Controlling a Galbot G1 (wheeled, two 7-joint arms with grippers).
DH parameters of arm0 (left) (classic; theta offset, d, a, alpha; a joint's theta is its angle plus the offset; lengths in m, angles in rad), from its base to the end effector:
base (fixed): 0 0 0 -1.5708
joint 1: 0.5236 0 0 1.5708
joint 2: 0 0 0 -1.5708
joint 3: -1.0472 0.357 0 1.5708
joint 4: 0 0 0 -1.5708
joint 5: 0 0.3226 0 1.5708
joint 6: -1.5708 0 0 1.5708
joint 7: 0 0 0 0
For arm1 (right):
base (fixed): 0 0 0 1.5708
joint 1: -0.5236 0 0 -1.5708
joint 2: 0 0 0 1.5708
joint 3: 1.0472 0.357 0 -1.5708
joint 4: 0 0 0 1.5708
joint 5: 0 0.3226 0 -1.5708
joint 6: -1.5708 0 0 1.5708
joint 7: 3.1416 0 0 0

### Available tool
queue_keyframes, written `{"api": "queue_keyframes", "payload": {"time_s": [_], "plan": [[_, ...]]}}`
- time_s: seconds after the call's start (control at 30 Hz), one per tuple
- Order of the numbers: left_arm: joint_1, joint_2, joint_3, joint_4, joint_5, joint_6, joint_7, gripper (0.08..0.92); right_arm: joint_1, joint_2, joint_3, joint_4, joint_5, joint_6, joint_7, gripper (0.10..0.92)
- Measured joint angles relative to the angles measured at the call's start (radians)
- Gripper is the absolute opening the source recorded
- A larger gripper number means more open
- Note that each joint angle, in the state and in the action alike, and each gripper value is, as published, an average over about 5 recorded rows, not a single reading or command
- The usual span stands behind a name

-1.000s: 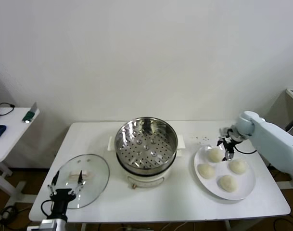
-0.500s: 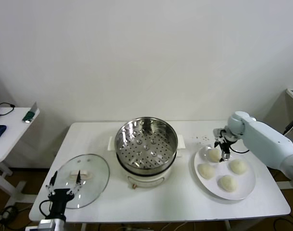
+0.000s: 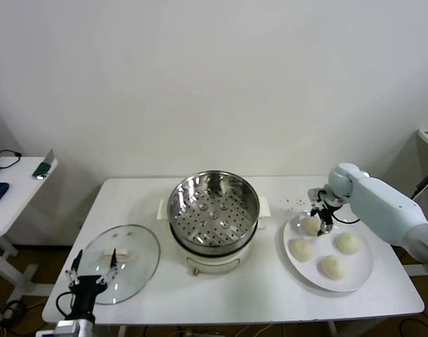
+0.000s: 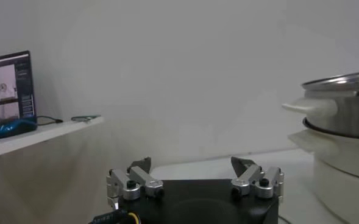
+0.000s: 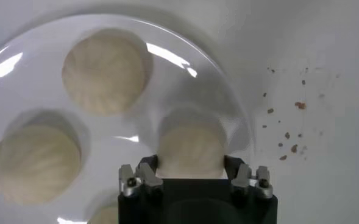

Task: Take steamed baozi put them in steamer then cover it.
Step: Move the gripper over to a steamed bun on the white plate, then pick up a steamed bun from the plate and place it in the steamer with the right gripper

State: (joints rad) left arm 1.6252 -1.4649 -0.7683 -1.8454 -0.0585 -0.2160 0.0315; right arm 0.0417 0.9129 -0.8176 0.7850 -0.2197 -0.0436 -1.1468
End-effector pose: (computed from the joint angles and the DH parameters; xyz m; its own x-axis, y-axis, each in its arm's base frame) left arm 0.1102 0.1033 -0.3824 -0.9878 -0.1441 0.0589 -0.1331 0.9779 0.1612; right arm 0.5547 -0.1821 -0.2316 -0.1076 0.0057 0.9942 -0.9912 -0.0779 -0.1069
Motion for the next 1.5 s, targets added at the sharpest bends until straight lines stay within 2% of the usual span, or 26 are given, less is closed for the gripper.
{"api": "queue_keyframes", "payload": {"time_s": [0.27,0.63,1.03,1.5], "plan": [[0.011,0.005,-0.002,-0.007,-0.007,-0.002,-0.003,0.823,0.08,-0.018,-0.072,0.052,0.025,0.063,-0.019,0.692],[0.028,0.007,0.005,-0.02,-0.024,-0.002,-0.016,0.823,0.392,0.031,-0.304,0.184,0.102,0.25,-0.053,0.699],[0.035,0.016,0.01,-0.032,-0.053,-0.004,0.001,0.823,0.608,0.195,-0.379,0.282,0.088,0.449,-0.068,0.704],[0.039,0.052,0.011,-0.061,-0.087,0.014,0.01,0.823,0.521,0.402,-0.349,0.267,-0.041,0.555,-0.07,0.704]]}}
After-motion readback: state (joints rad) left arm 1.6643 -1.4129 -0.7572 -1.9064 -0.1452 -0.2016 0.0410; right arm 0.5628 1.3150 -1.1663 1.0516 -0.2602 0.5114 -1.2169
